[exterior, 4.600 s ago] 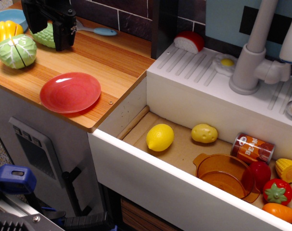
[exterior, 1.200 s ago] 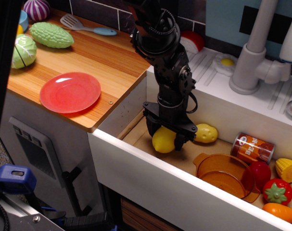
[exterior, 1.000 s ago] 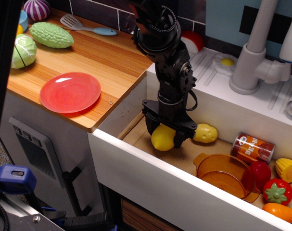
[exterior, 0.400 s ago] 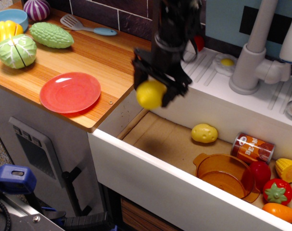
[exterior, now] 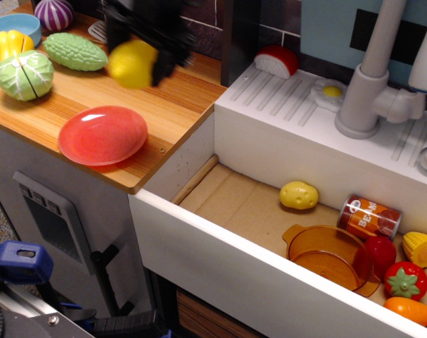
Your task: Put lemon on plate
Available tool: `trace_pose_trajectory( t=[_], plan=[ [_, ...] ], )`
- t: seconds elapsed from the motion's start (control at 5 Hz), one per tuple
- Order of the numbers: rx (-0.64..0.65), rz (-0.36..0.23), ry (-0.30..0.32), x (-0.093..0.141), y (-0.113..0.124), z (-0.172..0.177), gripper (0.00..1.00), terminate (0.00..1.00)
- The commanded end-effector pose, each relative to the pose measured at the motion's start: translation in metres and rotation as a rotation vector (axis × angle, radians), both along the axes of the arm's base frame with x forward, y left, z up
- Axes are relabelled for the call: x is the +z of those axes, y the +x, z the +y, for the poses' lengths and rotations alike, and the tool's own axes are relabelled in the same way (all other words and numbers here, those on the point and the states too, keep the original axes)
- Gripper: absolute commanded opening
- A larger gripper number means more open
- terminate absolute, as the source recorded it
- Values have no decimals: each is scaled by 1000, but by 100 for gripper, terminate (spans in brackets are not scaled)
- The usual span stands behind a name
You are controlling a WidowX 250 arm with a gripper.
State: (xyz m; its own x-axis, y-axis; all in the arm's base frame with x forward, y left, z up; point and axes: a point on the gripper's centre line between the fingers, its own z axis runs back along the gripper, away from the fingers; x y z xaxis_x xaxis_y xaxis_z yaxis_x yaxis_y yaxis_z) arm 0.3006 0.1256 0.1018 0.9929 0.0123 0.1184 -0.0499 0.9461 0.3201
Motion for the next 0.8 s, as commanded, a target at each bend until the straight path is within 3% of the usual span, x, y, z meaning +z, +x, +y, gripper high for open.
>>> trace_pose_trajectory(
  t=[0.0, 0.4, 0.6],
  plan=[
    [-13, -116, -4, -3, -1, 31, 0, 0],
    [-6, -141, -80, -41, -10, 22, 0, 0],
    [-30, -163, -90, -54, -12, 16, 100, 100]
  ],
)
